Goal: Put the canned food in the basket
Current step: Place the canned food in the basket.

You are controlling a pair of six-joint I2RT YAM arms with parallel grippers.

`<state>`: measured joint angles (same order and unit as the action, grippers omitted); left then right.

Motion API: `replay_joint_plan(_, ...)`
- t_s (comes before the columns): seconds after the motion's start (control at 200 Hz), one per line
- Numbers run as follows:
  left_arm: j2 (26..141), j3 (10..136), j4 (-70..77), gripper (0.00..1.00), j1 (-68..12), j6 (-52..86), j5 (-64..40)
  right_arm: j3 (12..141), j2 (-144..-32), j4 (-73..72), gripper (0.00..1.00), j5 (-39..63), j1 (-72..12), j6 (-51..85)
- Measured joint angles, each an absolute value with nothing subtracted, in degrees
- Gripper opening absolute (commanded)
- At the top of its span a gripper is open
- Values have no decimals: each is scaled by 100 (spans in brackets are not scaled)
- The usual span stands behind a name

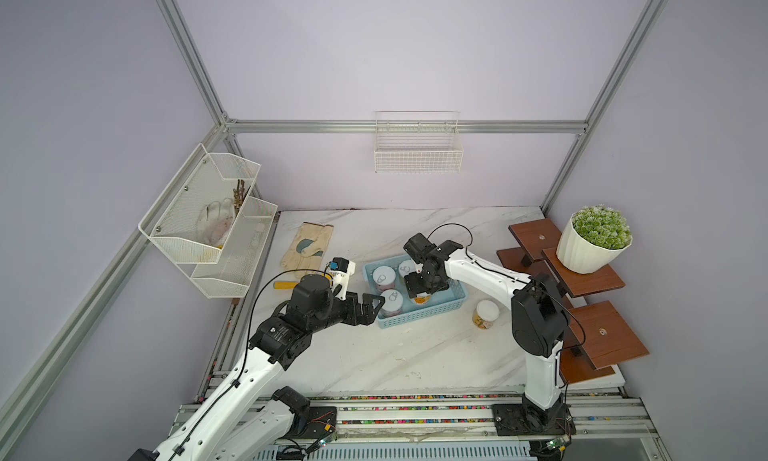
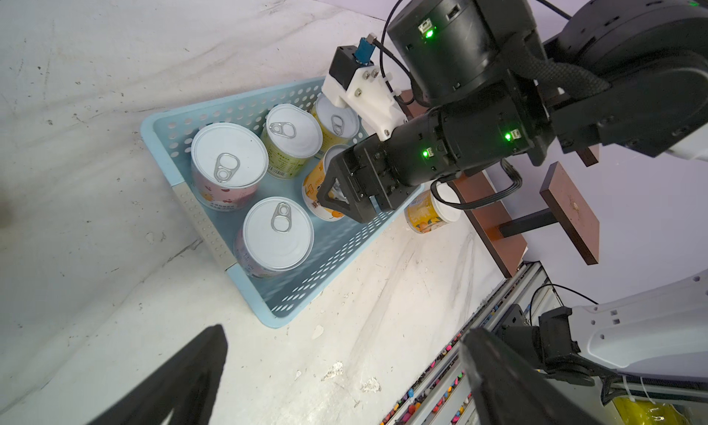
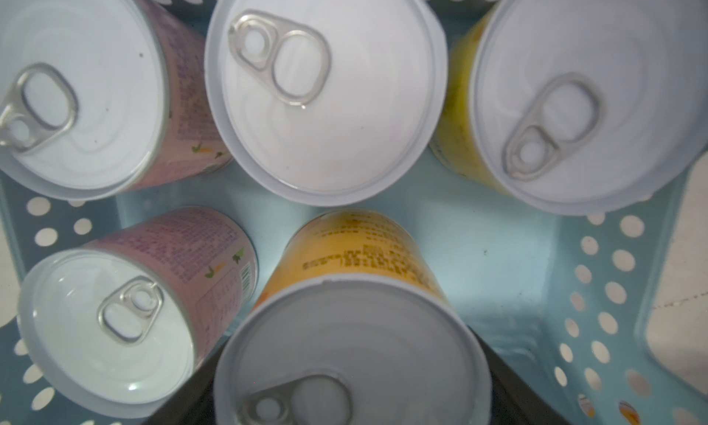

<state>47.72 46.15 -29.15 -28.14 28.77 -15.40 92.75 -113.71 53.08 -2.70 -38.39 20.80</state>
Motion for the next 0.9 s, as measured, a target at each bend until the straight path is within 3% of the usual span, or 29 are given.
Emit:
replay_joint_plan(0.685, 4805, 4615, -2974, 100, -2814, 2786, -1470, 9445, -11872, 5238, 56, -357, -4010, 2095)
replay_joint_plan(0.9, 4805, 4615, -2974, 100, -2814, 2786, -1470, 9472, -11920, 5151, 64, -357, -4034, 2097)
